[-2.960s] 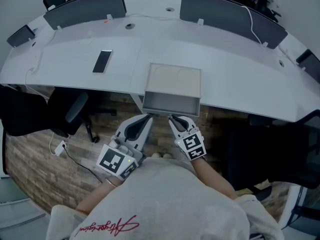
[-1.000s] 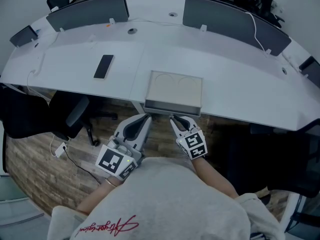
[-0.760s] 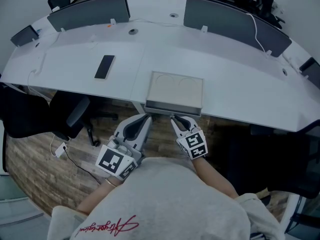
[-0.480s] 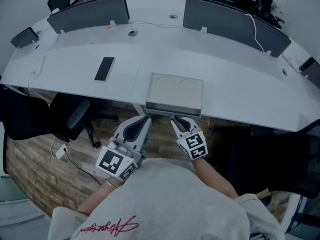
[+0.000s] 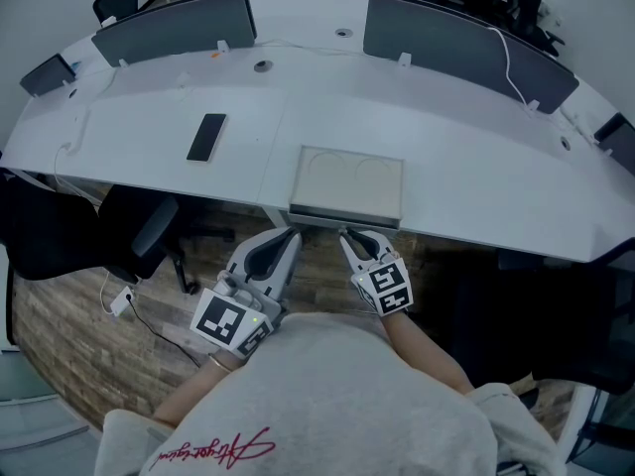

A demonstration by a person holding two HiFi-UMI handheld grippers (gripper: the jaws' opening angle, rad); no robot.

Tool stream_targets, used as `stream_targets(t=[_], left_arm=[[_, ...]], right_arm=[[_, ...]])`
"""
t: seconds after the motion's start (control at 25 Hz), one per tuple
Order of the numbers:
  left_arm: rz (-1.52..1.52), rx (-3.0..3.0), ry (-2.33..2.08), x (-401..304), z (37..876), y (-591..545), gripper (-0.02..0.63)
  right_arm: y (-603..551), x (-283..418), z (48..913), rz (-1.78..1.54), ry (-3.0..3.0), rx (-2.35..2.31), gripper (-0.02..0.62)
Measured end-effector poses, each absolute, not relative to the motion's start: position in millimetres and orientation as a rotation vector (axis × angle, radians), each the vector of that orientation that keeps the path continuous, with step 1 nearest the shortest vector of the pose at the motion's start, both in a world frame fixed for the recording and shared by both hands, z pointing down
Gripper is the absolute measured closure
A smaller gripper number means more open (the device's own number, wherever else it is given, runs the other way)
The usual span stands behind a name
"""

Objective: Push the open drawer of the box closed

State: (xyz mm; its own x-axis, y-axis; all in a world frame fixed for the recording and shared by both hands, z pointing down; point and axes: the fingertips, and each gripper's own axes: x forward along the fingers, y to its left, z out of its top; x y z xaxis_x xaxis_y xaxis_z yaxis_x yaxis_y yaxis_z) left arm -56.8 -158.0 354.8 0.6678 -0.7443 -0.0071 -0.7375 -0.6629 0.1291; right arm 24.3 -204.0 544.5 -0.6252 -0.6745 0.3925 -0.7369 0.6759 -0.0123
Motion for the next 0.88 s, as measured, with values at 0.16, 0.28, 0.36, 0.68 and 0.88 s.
stream_targets(t=[0.16,0.28,0.36,0.68,0.88], left_arm=[[-0.083,2.765,-1.221,-56.7,356.9,-159.8,0.588],[-0.086,2.767,-1.219,-55.6,356.5,-161.5,0.588],[-0.075,2.777,-1.211,-54.5,357.7,-161.9,0.588],[-0.09,2.742,-1.228,-53.9,356.2,-167.8,0.588],[-0.089,2.741,-1.233,-55.6,357.1,-170.1,0.588]], right_arm=[[-206.9,24.1,545.1,0.242,-2.534,1.111,0.538],[-208.1,24.0,544.9,0.237,-2.536,1.11,0.538],[-208.8,24.3,544.8,0.236,-2.536,1.108,0.538],[-213.5,26.3,544.7,0.239,-2.536,1.109,0.538],[-216.0,26.5,544.2,0.235,-2.538,1.112,0.538]])
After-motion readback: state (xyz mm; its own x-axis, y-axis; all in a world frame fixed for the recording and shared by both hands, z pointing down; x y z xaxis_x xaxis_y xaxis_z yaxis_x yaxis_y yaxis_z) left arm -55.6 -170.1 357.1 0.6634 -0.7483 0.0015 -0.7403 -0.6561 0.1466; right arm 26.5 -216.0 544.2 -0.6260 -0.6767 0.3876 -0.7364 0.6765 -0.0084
